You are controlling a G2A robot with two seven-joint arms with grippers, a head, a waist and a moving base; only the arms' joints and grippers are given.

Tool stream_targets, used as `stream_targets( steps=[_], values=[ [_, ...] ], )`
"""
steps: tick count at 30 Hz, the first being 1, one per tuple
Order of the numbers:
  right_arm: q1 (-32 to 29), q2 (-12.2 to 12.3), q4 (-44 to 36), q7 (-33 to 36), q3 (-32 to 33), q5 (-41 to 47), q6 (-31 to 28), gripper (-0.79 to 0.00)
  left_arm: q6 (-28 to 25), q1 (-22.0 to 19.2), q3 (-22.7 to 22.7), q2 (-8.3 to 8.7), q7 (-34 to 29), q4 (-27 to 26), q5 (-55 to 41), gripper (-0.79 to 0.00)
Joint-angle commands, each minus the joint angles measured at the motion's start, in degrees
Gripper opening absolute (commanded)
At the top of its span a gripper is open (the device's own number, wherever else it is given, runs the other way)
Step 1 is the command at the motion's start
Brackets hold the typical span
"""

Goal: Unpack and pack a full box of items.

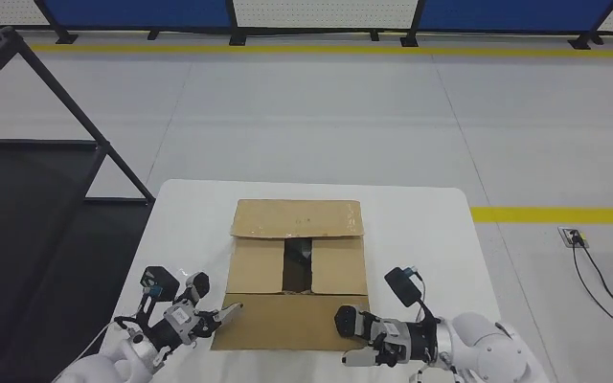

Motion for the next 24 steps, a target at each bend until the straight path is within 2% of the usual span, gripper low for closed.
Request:
stream_targets(
  steps=[1,10,21,24],
  values=[
    [-0.1,0.0,0.7,-1.1,-0.6,-0.5,-1.0,0.000,0.8,-0.1,0.2,0.10,-0.5,0.2,2.4,0.000],
    [-1.4,0.0,2.2,-8.8,-0.4,1.7,-7.8,0.000,3.8,0.2,2.5,0.17,0.7,1.9,9.0,0.000],
    [-1.5,0.1,2.2,-8.7,-0.2,1.9,-7.9,0.000,6.8,0.8,4.4,0.01,3.4,1.3,11.6,0.000],
    [-0.5,-0.1,1.8,-10.4,-1.4,3.0,-3.6,0.000,6.8,0.8,4.4,0.01,3.4,1.3,11.6,0.000]
  ],
)
